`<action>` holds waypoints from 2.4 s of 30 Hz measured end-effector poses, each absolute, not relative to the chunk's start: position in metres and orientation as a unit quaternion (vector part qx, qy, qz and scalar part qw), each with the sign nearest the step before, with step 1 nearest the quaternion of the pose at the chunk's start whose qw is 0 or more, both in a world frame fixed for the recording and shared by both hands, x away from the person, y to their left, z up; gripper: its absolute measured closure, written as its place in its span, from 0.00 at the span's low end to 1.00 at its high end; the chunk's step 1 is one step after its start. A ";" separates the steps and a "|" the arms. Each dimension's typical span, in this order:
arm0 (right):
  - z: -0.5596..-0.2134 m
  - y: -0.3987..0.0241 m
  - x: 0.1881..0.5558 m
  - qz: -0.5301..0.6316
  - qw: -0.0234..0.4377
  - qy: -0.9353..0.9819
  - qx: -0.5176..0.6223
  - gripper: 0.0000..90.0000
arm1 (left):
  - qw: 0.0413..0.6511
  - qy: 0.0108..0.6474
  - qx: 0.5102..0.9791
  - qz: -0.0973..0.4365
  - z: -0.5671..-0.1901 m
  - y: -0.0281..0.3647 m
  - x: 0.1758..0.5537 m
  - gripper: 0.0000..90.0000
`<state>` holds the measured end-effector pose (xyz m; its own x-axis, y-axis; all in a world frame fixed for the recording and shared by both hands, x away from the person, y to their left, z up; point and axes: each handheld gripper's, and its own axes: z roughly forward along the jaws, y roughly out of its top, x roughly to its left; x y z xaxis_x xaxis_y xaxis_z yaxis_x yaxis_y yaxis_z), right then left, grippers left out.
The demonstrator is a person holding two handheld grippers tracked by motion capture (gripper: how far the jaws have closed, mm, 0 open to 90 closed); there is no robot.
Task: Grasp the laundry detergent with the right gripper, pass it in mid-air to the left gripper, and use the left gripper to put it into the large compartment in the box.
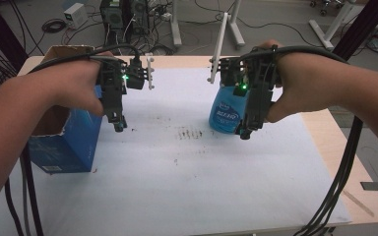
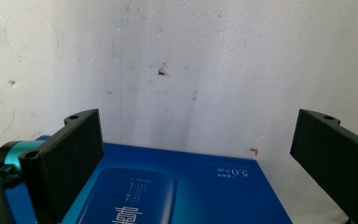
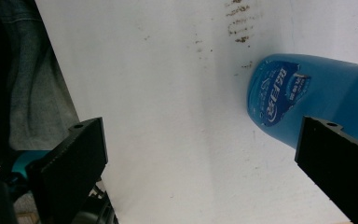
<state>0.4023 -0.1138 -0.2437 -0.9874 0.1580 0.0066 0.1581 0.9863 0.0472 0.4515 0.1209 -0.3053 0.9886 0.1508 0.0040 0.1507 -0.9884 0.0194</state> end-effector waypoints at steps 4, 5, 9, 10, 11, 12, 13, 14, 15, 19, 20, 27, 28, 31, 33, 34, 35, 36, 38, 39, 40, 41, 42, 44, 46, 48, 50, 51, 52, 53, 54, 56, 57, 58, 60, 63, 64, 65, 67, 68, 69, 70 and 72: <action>-0.243 -0.113 0.401 -0.027 0.003 -0.996 -0.080 0.01 | 0.011 0.078 0.997 0.005 -0.305 0.121 0.449 0.03; -0.243 -0.113 0.402 -0.031 0.002 -0.997 -0.075 0.01 | 0.008 0.074 0.997 0.006 -0.305 0.121 0.449 0.03; -0.237 -0.114 0.399 -0.062 -0.006 -0.995 -0.077 0.01 | 0.010 0.077 0.997 0.008 -0.302 0.121 0.446 0.03; -0.235 -0.115 0.399 -0.070 -0.008 -0.994 -0.078 0.01 | 0.011 0.079 0.997 0.010 -0.302 0.121 0.445 0.03; -0.234 -0.117 0.399 -0.076 -0.010 -0.994 -0.080 0.01 | 0.011 0.078 0.997 0.010 -0.301 0.121 0.445 0.03; -0.233 -0.120 0.398 -0.085 -0.013 -0.993 -0.083 0.01 | 0.012 0.079 0.997 0.010 -0.301 0.121 0.445 0.03; -0.232 -0.124 0.398 -0.095 -0.018 -0.991 -0.088 0.01 | 0.010 0.079 0.997 0.008 -0.301 0.121 0.445 0.03; -0.232 -0.127 0.398 -0.103 -0.020 -0.990 -0.090 0.01 | 0.011 0.079 0.997 0.010 -0.301 0.121 0.445 0.03; -0.231 -0.131 0.397 -0.112 -0.021 -0.989 -0.096 0.01 | 0.013 0.079 0.997 0.011 -0.302 0.121 0.445 0.03; -0.231 -0.153 0.394 -0.145 -0.031 -0.983 -0.107 0.01 | 0.010 0.078 0.997 0.010 -0.302 0.119 0.446 0.03; -0.230 -0.159 0.393 -0.153 -0.035 -0.981 -0.111 0.01 | 0.010 0.079 0.997 0.009 -0.302 0.118 0.446 0.03; -0.231 -0.202 0.388 -0.195 -0.053 -0.968 -0.147 0.01 | 0.009 0.081 0.997 0.011 -0.302 0.118 0.447 0.03; -0.232 -0.209 0.388 -0.203 -0.055 -0.966 -0.153 0.01 | 0.007 0.080 0.997 0.010 -0.302 0.118 0.447 0.03; -0.235 -0.222 0.389 -0.222 -0.060 -0.959 -0.168 0.01 | 0.008 0.083 0.996 0.011 -0.301 0.119 0.447 0.03; -0.238 -0.228 0.390 -0.231 -0.064 -0.955 -0.175 0.01 | 0.007 0.084 0.996 0.011 -0.299 0.120 0.446 0.03; -0.240 -0.231 0.390 -0.238 -0.067 -0.952 -0.177 0.01 | 0.008 0.085 0.996 0.013 -0.299 0.120 0.446 0.03; -0.243 -0.234 0.391 -0.245 -0.070 -0.950 -0.181 0.01 | 0.007 0.085 0.996 0.013 -0.298 0.120 0.446 0.03; -0.246 -0.237 0.391 -0.250 -0.070 -0.948 -0.186 0.01 | 0.008 0.086 0.996 0.014 -0.298 0.121 0.446 0.03; -0.249 -0.240 0.392 -0.257 -0.070 -0.945 -0.190 0.01 | 0.008 0.088 0.996 0.014 -0.298 0.121 0.446 0.03; -0.258 -0.248 0.393 -0.278 -0.076 -0.937 -0.199 0.01 | 0.008 0.088 0.996 0.014 -0.297 0.121 0.446 0.03; -0.258 -0.248 0.393 -0.278 -0.076 -0.937 -0.199 0.01 | 0.007 0.087 0.996 0.013 -0.297 0.120 0.446 0.03; -0.258 -0.248 0.393 -0.278 -0.076 -0.937 -0.199 0.01 | 0.007 0.087 0.996 0.013 -0.297 0.120 0.446 0.03; -0.268 -0.259 0.396 -0.310 -0.071 -0.923 -0.218 0.01 | 0.005 0.086 0.996 0.013 -0.297 0.120 0.446 0.03; -0.271 -0.262 0.397 -0.318 -0.069 -0.919 -0.222 0.01 | 0.003 0.084 0.996 0.012 -0.297 0.119 0.446 0.03; -0.284 -0.271 0.402 -0.341 -0.059 -0.906 -0.242 0.01 | 0.003 0.085 0.996 0.013 -0.297 0.119 0.446 0.03; -0.292 -0.275 0.406 -0.352 -0.050 -0.901 -0.250 0.01 | 0.002 0.085 0.996 0.012 -0.297 0.119 0.446 0.03; -0.300 -0.278 0.409 -0.360 -0.049 -0.895 -0.258 0.01 | 0.003 0.086 0.996 0.012 -0.297 0.119 0.446 0.03; -0.303 -0.279 0.411 -0.363 -0.044 -0.893 -0.261 0.01 | 0.003 0.085 0.996 0.012 -0.297 0.119 0.446 0.03; -0.307 -0.279 0.413 -0.366 -0.044 -0.892 -0.262 0.01 | 0.003 0.085 0.996 0.013 -0.297 0.119 0.446 0.03; -0.311 -0.278 0.415 -0.370 -0.047 -0.891 -0.261 0.01 | 0.004 0.086 0.996 0.013 -0.297 0.119 0.446 0.03; -0.314 -0.278 0.417 -0.373 -0.045 -0.889 -0.263 0.01 | 0.005 0.086 0.996 0.013 -0.297 0.119 0.446 0.03; -0.322 -0.276 0.421 -0.384 -0.039 -0.883 -0.266 0.01 | 0.006 0.086 0.996 0.014 -0.297 0.120 0.446 0.03; -0.322 -0.276 0.421 -0.384 -0.039 -0.883 -0.266 0.01 | 0.006 0.086 0.996 0.014 -0.297 0.120 0.446 0.03; -0.325 -0.275 0.423 -0.388 -0.037 -0.882 -0.265 0.01 | 0.007 0.087 0.996 0.014 -0.297 0.120 0.446 0.03; -0.336 -0.270 0.428 -0.401 -0.029 -0.877 -0.264 0.01 | 0.006 0.087 0.996 0.013 -0.297 0.121 0.446 0.03; -0.343 -0.266 0.431 -0.408 -0.023 -0.875 -0.260 0.01 | 0.005 0.087 0.996 0.013 -0.297 0.122 0.446 0.03; -0.348 -0.262 0.433 -0.411 -0.024 -0.873 -0.260 0.01 | 0.004 0.088 0.996 0.012 -0.297 0.122 0.446 0.03; -0.350 -0.261 0.435 -0.414 -0.022 -0.873 -0.259 0.01 | 0.007 0.090 0.996 0.013 -0.298 0.123 0.447 0.03; -0.354 -0.258 0.437 -0.420 -0.020 -0.870 -0.258 0.01 | 0.005 0.091 0.996 0.013 -0.298 0.124 0.447 0.03; -0.356 -0.257 0.439 -0.424 -0.019 -0.867 -0.260 0.01 | 0.004 0.089 0.996 0.013 -0.298 0.124 0.448 0.03; -0.359 -0.255 0.441 -0.428 -0.016 -0.864 -0.263 0.01 | 0.005 0.092 0.996 0.013 -0.298 0.124 0.447 0.03; -0.362 -0.254 0.442 -0.431 -0.015 -0.862 -0.265 0.01 | 0.005 0.091 0.996 0.012 -0.299 0.124 0.447 0.03; -0.364 -0.252 0.444 -0.434 -0.013 -0.861 -0.266 0.01 | 0.004 0.091 0.996 0.012 -0.299 0.124 0.448 0.03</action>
<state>0.4439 -0.2522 -0.3644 -0.8586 0.4684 0.2084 0.4458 0.4813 0.7547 0.4475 0.1241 -0.2987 0.9832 0.1811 0.0226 0.1809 -0.9835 0.0104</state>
